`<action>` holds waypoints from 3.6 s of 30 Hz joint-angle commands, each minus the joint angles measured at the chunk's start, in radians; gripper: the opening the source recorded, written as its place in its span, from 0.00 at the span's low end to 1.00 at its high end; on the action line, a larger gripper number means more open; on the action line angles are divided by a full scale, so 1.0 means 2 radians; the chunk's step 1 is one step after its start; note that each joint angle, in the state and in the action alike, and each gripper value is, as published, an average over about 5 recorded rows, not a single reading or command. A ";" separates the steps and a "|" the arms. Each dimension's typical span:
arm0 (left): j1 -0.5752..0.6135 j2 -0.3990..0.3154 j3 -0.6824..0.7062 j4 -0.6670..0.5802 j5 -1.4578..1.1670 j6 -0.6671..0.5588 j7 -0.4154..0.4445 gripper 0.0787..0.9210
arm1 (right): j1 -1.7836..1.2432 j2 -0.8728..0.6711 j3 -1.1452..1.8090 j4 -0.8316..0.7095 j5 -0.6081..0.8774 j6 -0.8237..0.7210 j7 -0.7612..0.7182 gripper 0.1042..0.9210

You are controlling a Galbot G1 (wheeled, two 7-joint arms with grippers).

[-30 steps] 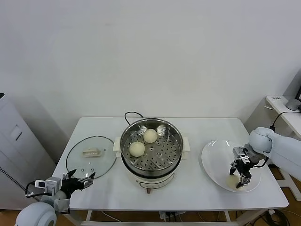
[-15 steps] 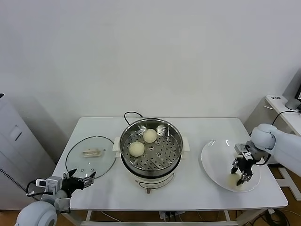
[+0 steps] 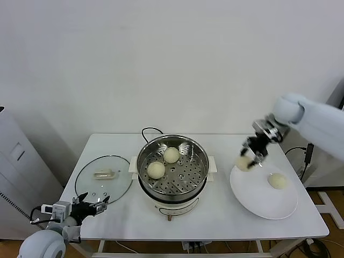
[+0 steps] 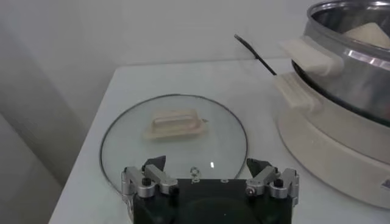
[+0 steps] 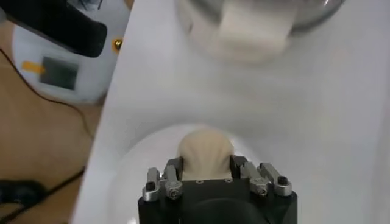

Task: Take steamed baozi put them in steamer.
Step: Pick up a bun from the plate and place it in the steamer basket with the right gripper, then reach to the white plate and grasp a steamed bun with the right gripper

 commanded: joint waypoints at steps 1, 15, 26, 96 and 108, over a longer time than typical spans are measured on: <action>-0.003 0.000 0.002 0.001 0.000 0.000 0.000 0.88 | 0.070 0.118 0.018 0.018 0.004 0.107 -0.004 0.48; -0.003 0.001 0.005 -0.002 0.000 0.000 0.000 0.88 | 0.003 0.163 0.022 0.119 -0.100 0.243 0.027 0.47; 0.000 0.001 0.005 -0.004 0.000 0.000 0.001 0.88 | -0.046 0.169 0.025 0.140 -0.187 0.299 0.026 0.47; -0.001 0.003 -0.006 0.000 -0.010 -0.003 0.002 0.88 | -0.141 -0.056 0.121 -0.188 -0.137 0.111 -0.034 0.88; -0.001 0.003 -0.006 -0.001 -0.009 -0.001 0.001 0.88 | -0.263 -0.014 0.285 -0.291 -0.264 0.167 -0.015 0.88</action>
